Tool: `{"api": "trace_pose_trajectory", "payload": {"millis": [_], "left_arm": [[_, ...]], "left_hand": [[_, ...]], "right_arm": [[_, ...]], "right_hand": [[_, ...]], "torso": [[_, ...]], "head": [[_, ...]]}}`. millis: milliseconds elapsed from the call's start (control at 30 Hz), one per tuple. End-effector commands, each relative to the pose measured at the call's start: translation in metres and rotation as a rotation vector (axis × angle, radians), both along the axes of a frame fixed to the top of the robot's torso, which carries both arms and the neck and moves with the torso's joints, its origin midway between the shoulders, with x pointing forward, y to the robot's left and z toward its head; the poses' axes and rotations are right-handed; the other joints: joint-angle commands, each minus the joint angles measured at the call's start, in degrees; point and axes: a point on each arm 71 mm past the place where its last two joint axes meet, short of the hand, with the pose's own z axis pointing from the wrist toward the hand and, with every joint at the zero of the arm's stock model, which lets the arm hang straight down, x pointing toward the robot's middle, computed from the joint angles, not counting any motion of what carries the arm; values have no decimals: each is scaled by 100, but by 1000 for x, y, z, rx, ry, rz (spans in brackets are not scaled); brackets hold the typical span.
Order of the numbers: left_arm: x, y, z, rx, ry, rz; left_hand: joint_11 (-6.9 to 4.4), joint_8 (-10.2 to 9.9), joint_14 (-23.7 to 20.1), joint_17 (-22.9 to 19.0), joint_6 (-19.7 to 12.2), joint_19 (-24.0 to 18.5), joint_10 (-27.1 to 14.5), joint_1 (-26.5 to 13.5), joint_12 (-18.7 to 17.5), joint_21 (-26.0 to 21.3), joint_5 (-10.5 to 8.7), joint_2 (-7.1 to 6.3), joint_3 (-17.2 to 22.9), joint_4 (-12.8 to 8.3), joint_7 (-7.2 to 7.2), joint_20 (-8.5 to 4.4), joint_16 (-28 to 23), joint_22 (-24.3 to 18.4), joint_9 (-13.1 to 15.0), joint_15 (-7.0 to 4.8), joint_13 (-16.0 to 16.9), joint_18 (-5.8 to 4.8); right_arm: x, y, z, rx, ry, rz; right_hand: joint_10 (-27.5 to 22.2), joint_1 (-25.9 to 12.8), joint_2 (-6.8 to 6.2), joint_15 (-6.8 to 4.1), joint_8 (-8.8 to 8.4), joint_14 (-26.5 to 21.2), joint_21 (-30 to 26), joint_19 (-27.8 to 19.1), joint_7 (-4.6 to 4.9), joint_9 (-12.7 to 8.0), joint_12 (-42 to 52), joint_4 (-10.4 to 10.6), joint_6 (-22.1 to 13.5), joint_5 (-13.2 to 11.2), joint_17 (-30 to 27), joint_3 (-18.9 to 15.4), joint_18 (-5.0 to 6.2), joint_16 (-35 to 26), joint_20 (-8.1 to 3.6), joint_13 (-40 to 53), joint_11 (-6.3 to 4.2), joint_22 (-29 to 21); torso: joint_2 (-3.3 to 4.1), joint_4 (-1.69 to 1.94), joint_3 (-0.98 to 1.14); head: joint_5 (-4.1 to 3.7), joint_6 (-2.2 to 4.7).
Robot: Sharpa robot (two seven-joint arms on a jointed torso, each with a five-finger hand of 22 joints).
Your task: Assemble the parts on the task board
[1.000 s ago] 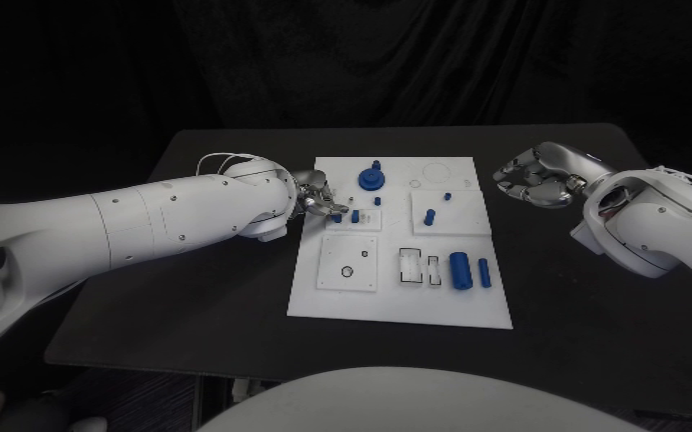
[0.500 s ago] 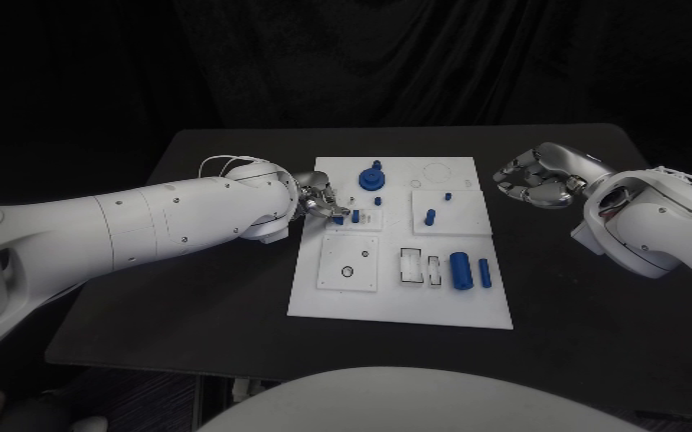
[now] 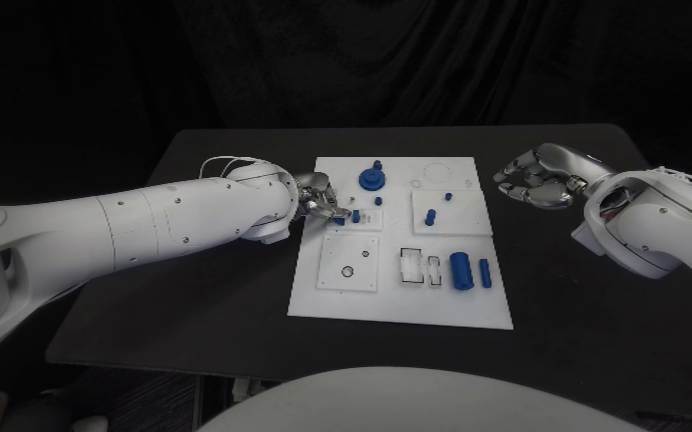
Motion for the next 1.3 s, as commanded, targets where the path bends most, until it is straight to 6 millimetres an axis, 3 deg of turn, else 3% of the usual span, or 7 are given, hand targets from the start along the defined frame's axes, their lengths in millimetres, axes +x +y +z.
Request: {"api": "trace_pose_trajectory", "payload": {"millis": [33,433,1300], "left_arm": [[-2,-2,-2,-14,4,-10],[-1,1,-1,-17,-12,8],[0,5,0,12,-28,18]], "left_hand": [[-38,24,605,1508,-28,7,592,42,15,38,22,2,-15,-24,-6,-48,15,1153,169,-26,1501,56],[-71,240,605,1508,-131,30,592,197,15,61,320,7,58,-121,-40,-81,15,1160,157,-59,1501,50],[-77,247,605,1508,-176,24,592,245,15,47,379,3,103,-138,-43,-87,15,1156,139,-65,1501,53]], "right_arm": [[0,-2,-2,-9,14,-13],[0,-2,-2,-10,15,-14],[1,-3,-3,-15,21,-19]], "right_hand": [[357,-72,2,11,1,427,-24,-37,-13,-1,-18,-13,47,26,737,37,52,-27,-3,1252,9,903],[357,-72,2,11,1,427,-24,-37,-13,-1,-18,-13,47,26,737,37,52,-27,-3,1252,9,903],[351,-77,2,11,-1,424,-48,-46,-12,-2,-24,-22,48,26,725,48,56,-35,-3,1245,11,896]], "torso": [[-1,0,3],[-1,-3,-2],[-3,-1,4]], "head": [[0,0],[5,0],[-9,0]]}}
